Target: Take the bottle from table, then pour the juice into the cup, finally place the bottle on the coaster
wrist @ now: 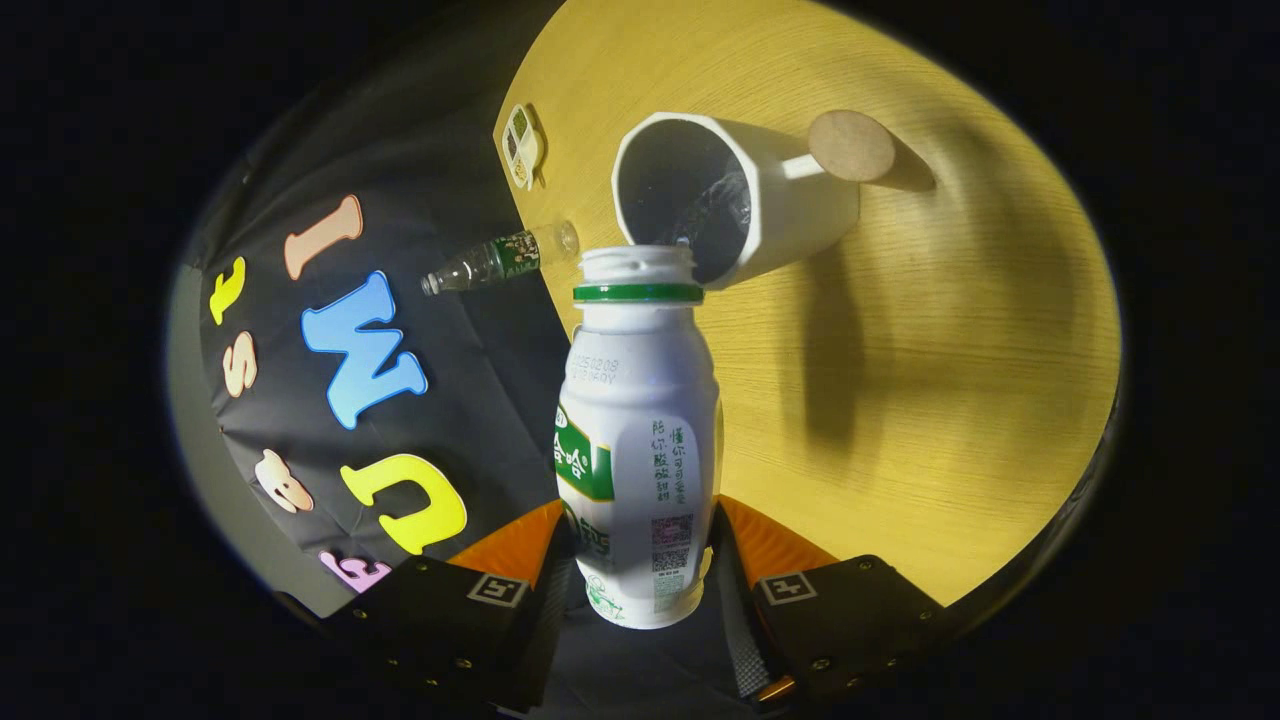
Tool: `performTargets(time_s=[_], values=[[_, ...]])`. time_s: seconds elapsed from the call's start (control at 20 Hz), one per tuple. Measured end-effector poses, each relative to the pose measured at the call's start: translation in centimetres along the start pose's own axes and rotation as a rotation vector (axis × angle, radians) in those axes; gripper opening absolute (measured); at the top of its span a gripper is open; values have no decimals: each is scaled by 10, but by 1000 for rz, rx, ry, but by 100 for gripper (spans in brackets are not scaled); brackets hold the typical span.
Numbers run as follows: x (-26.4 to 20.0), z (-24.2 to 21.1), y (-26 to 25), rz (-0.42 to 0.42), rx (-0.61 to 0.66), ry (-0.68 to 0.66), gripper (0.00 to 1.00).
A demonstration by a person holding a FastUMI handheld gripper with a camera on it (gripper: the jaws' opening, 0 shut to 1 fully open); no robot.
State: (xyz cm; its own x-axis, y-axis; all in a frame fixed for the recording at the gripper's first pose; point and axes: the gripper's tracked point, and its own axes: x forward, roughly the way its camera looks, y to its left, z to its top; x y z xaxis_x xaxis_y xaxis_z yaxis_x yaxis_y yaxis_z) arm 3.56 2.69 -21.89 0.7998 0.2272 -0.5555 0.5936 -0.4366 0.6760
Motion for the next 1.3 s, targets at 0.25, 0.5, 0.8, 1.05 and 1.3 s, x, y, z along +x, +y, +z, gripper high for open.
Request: performTargets(time_s=[0.25, 0.5, 0.8, 1.05, 1.3], values=[[-4, -2, 0, -10, 46, 13, 69], [-5, 0, 9, -1, 91, 24, 69], [-3, 2, 13, -3, 156, 35, 69], [-10, 6, 9, -1, 180, 33, 69], [-12, 4, 8, -18, 218, 43, 69]])
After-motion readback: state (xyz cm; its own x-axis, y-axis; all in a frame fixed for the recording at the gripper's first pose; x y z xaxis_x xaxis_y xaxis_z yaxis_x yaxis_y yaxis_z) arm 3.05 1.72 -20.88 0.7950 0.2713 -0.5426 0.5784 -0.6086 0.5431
